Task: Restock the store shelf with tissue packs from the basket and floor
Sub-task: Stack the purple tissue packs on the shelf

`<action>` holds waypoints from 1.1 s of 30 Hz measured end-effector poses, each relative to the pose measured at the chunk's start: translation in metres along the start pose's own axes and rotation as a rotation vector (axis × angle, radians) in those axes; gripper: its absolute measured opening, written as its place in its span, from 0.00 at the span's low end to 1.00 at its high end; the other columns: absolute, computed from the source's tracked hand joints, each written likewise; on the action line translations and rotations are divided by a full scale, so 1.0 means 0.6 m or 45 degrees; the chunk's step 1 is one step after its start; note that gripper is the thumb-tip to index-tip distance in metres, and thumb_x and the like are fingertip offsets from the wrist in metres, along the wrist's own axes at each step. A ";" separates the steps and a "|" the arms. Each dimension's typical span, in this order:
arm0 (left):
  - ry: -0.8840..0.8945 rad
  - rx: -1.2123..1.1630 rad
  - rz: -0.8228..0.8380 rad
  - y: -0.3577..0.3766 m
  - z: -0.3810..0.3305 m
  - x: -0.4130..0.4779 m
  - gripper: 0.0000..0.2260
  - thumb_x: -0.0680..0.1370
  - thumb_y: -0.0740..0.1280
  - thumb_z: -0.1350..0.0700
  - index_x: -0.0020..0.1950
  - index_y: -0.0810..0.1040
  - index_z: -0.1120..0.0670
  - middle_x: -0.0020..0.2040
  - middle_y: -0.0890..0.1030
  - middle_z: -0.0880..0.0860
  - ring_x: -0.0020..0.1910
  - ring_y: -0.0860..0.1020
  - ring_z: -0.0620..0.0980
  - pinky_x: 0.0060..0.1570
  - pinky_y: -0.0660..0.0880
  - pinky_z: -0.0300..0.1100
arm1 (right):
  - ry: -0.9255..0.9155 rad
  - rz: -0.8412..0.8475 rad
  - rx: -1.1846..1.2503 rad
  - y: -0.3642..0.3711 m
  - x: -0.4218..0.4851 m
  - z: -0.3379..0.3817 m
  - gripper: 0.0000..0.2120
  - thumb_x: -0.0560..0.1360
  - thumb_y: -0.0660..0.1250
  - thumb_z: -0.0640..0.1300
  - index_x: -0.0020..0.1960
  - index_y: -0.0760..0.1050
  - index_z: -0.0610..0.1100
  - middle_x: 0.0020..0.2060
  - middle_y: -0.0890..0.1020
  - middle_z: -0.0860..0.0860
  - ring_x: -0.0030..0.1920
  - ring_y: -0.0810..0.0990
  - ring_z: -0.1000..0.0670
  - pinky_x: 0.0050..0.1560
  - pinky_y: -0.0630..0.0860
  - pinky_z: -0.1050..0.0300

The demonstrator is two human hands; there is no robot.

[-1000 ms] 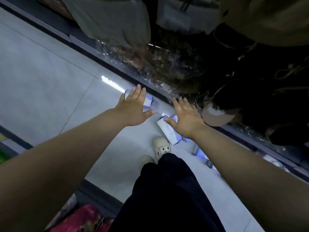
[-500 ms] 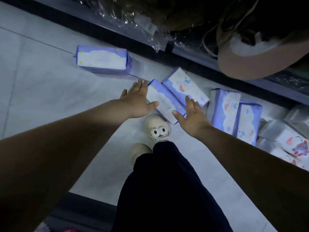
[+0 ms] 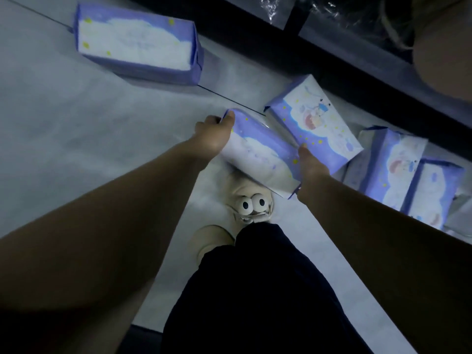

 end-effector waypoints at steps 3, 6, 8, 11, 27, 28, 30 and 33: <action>-0.047 -0.253 -0.162 -0.047 0.007 -0.062 0.24 0.80 0.54 0.36 0.64 0.72 0.53 0.66 0.71 0.59 0.65 0.71 0.60 0.67 0.67 0.51 | -0.105 0.054 -0.018 -0.001 -0.059 0.004 0.26 0.72 0.67 0.65 0.62 0.72 0.50 0.59 0.74 0.53 0.58 0.75 0.47 0.58 0.74 0.49; -0.047 -0.561 -0.220 -0.127 -0.006 -0.140 0.25 0.75 0.57 0.31 0.57 0.70 0.51 0.62 0.75 0.54 0.61 0.75 0.55 0.64 0.71 0.52 | -0.230 0.098 -0.030 0.003 -0.146 0.009 0.26 0.72 0.68 0.64 0.64 0.73 0.50 0.58 0.76 0.53 0.56 0.76 0.50 0.65 0.73 0.50; -0.005 -0.694 -0.199 -0.190 -0.022 -0.193 0.29 0.71 0.60 0.29 0.59 0.75 0.51 0.57 0.80 0.50 0.56 0.79 0.51 0.60 0.75 0.52 | -0.259 0.131 -0.071 -0.003 -0.211 0.018 0.27 0.70 0.69 0.65 0.61 0.74 0.49 0.56 0.76 0.52 0.56 0.77 0.48 0.64 0.74 0.50; 0.130 -0.777 -0.216 -0.282 -0.042 -0.276 0.17 0.76 0.65 0.40 0.54 0.79 0.52 0.48 0.83 0.47 0.47 0.82 0.46 0.49 0.79 0.43 | -0.316 0.248 -0.060 -0.015 -0.311 0.045 0.27 0.69 0.72 0.63 0.59 0.77 0.47 0.55 0.81 0.51 0.54 0.81 0.47 0.61 0.76 0.51; 0.111 -1.450 -0.065 -0.610 0.071 -0.842 0.24 0.71 0.70 0.42 0.65 0.76 0.49 0.60 0.82 0.49 0.56 0.81 0.51 0.56 0.77 0.53 | -1.131 0.789 -0.239 -0.048 -1.008 0.104 0.18 0.75 0.71 0.48 0.62 0.73 0.47 0.59 0.81 0.47 0.52 0.81 0.50 0.57 0.78 0.51; 0.110 -1.518 -0.128 -0.623 0.079 -0.871 0.30 0.67 0.73 0.42 0.67 0.74 0.49 0.62 0.80 0.50 0.58 0.81 0.52 0.52 0.79 0.55 | -1.162 0.777 -0.218 -0.046 -1.045 0.089 0.22 0.73 0.72 0.50 0.64 0.71 0.49 0.61 0.79 0.48 0.56 0.80 0.49 0.60 0.77 0.50; 0.121 -1.659 -0.315 -0.646 0.084 -0.929 0.41 0.59 0.75 0.41 0.70 0.69 0.50 0.66 0.76 0.50 0.56 0.82 0.51 0.43 0.80 0.52 | -1.081 0.795 -0.142 -0.046 -1.116 0.046 0.36 0.67 0.76 0.55 0.70 0.62 0.51 0.64 0.75 0.52 0.61 0.77 0.49 0.56 0.77 0.48; 0.255 -1.875 -0.564 -0.652 0.061 -0.998 0.39 0.62 0.76 0.44 0.70 0.64 0.48 0.63 0.78 0.49 0.53 0.83 0.51 0.47 0.80 0.57 | -0.802 1.091 -0.407 -0.041 -1.227 -0.047 0.46 0.59 0.74 0.66 0.71 0.64 0.50 0.61 0.77 0.55 0.60 0.78 0.48 0.52 0.75 0.43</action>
Point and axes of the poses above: each hand's wrist, its own x-axis towards the middle knuckle, its own y-axis out of the palm, z = x × y, the point moved 2 cm from there along x, towards the middle knuckle
